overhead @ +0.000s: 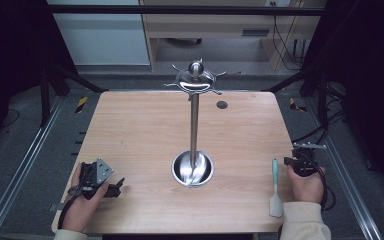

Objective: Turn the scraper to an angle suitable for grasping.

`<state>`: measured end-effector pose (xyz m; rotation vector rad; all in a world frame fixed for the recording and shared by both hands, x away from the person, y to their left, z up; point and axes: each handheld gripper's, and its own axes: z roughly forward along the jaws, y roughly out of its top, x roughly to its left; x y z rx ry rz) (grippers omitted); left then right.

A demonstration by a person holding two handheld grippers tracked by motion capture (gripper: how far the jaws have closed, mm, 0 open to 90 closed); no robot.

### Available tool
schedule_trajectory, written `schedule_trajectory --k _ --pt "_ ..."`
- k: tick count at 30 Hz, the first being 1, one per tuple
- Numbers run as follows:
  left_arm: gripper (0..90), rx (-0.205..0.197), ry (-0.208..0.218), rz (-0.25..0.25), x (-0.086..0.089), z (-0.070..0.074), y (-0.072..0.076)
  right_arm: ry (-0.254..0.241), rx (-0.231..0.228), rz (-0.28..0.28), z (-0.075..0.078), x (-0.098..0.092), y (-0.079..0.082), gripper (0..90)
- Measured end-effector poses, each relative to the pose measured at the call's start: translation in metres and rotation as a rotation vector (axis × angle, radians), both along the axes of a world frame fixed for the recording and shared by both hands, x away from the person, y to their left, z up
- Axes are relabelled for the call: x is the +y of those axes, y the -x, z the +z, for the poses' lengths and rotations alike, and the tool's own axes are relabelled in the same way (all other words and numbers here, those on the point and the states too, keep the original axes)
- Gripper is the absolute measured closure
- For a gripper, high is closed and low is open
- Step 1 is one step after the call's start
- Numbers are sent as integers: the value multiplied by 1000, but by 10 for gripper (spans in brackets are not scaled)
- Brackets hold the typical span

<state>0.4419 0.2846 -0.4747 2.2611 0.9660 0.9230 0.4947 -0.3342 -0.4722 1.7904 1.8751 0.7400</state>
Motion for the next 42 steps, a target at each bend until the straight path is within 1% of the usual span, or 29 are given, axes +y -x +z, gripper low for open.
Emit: schedule_trajectory --k 5,10,16,19,23,25,27,29,30,32,34,35,36,37,39,41,42 --pt "28 0 0 0 0 0 0 7 37 33 -4 5 -2 900" --pt "28 3 1 -3 -1 -1 0 21 51 70 -7 10 -5 900" --pt "28 7 -6 -9 -1 -1 0 22 71 91 -9 14 -6 900" --pt "28 7 -7 -10 -1 -1 0 18 73 98 -9 15 -6 900" --pt "28 9 -8 -12 -2 -1 0 14 77 128 -9 19 -7 900" --pt "28 9 -8 -12 -2 -1 0 23 78 146 -10 22 -7 900" --pt "28 11 -7 -13 -2 -1 0 20 77 160 -10 25 -7 900" --pt "28 11 -8 -14 -2 -1 0 39 75 179 -10 29 -8 900" --pt "28 11 -8 -14 -2 -1 0 39 75 179 -10 29 -8 900" --pt "28 11 -9 -15 -2 -1 0 22 76 206 -10 34 -9 900" --pt "28 12 -9 -14 -2 -1 0 35 76 221 -10 37 -9 900" --pt "28 12 -9 -14 -2 -2 0 24 77 230 -10 39 -9 900" --pt "28 12 -9 -14 -2 -2 0 24 77 230 -10 39 -9 900" --pt "28 12 -8 -14 -2 -1 0 35 75 244 -10 42 -9 900" --pt "28 10 -7 -13 -2 -1 0 25 78 255 -10 44 -9 900" --pt "28 10 -7 -13 -2 -1 0 31 73 264 -10 46 -9 900" --pt "28 11 -8 -13 -2 -1 0 25 76 268 -10 47 -9 900"
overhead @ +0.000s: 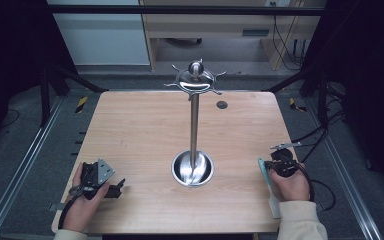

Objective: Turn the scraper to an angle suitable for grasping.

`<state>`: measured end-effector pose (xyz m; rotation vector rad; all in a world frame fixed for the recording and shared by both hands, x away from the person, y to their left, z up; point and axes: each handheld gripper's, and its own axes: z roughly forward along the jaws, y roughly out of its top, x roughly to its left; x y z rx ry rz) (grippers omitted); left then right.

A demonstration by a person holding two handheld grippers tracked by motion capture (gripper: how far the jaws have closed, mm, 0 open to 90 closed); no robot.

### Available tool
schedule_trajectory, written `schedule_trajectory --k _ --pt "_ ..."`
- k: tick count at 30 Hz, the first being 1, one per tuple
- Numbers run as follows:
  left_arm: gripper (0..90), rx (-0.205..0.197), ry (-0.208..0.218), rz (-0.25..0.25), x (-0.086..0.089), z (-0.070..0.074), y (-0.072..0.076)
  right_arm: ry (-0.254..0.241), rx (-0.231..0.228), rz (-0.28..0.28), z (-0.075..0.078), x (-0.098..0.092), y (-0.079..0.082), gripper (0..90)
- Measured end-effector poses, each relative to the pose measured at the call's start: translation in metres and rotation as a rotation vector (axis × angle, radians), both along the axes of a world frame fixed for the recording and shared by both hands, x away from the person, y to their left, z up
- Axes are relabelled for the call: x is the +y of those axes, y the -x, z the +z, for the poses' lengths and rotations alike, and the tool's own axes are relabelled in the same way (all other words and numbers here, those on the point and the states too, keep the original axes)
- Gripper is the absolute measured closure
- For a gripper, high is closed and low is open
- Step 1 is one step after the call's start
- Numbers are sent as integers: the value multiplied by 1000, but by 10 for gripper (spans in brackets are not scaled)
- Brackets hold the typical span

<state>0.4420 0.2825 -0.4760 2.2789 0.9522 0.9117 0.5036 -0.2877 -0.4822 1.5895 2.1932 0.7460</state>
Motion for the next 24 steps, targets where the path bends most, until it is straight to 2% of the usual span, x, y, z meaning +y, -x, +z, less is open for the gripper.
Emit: schedule_trajectory --k 15,18,24 --pt "28 -4 0 2 0 0 0 12 -2 78 0 12 1 900" --pt "28 -4 0 2 0 0 0 14 -5 78 0 13 1 900" --pt "28 -4 0 2 0 0 0 0 -26 45 7 11 5 833"
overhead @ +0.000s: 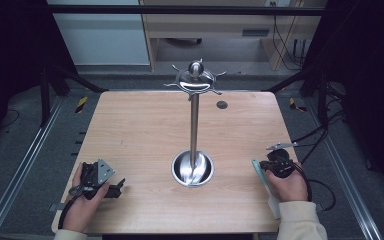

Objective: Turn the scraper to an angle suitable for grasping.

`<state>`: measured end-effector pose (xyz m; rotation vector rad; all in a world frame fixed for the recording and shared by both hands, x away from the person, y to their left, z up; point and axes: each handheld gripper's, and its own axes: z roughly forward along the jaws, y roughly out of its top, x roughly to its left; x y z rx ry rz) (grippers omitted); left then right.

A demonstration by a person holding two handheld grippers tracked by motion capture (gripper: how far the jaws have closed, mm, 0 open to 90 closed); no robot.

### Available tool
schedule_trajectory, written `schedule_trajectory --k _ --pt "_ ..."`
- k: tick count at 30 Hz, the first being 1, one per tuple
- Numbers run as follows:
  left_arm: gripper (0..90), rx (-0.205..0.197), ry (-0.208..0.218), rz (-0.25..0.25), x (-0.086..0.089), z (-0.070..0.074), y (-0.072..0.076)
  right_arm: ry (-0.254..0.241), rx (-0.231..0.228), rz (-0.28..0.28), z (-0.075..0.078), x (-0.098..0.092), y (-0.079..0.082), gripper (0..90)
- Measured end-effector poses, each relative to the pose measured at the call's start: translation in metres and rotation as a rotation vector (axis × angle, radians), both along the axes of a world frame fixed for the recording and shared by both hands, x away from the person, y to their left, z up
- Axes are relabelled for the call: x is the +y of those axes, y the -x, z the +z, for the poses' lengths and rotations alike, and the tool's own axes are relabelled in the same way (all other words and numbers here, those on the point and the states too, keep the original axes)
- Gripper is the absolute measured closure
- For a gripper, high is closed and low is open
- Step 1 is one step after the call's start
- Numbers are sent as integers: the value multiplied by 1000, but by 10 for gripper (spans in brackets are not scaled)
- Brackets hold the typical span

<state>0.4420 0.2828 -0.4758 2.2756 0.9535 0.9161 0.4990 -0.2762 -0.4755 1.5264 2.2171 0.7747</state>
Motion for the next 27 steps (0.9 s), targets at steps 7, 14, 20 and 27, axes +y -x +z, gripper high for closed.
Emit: schedule_trajectory --k 7,14,20,27 --pt "28 6 0 0 -1 -1 1 8 -43 -23 15 6 3 761" --pt "28 2 1 3 0 0 2 25 1 -35 20 13 -1 698" --pt "28 5 -9 -4 -2 -1 3 52 61 -7 28 22 -5 672" --pt "28 7 -7 -8 -2 -1 3 106 178 54 32 35 -13 642"
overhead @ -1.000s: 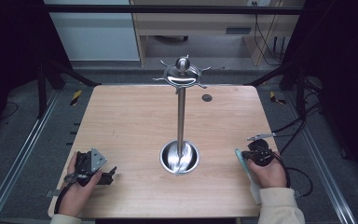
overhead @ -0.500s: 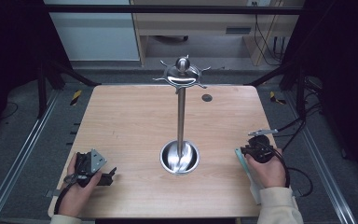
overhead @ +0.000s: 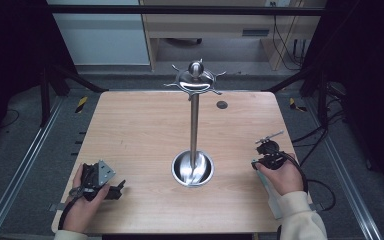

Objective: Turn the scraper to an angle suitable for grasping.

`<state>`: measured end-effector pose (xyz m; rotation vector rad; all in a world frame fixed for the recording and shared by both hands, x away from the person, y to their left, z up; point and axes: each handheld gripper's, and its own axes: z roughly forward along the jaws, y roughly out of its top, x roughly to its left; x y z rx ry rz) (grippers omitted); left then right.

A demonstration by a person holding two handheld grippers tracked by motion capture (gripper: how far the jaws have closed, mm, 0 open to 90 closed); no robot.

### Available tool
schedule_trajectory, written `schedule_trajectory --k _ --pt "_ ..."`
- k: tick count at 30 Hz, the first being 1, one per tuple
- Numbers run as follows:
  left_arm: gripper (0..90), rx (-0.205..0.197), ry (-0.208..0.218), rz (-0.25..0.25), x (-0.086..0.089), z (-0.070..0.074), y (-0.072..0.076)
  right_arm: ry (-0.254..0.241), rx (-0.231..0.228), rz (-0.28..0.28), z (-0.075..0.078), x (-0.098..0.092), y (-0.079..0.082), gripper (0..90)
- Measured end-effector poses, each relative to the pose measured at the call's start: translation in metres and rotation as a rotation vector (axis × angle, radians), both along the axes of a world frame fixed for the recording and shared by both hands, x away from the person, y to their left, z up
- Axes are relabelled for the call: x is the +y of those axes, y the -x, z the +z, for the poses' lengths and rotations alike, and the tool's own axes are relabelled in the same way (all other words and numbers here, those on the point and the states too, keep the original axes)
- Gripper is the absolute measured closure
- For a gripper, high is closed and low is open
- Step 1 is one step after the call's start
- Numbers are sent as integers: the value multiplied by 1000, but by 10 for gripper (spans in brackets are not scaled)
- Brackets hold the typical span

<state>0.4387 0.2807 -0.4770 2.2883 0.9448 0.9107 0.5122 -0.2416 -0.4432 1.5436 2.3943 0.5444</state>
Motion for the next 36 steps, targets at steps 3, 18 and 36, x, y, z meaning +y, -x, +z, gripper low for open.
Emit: schedule_trajectory --k 3,18,36 --pt "28 0 -4 -3 -1 0 0 25 35 -11 -4 3 -3 641" --pt "28 2 -6 -10 -2 0 0 19 151 -95 -14 -10 -13 658" --pt "28 3 -11 -16 -4 0 1 47 191 -96 -21 -2 -24 703"
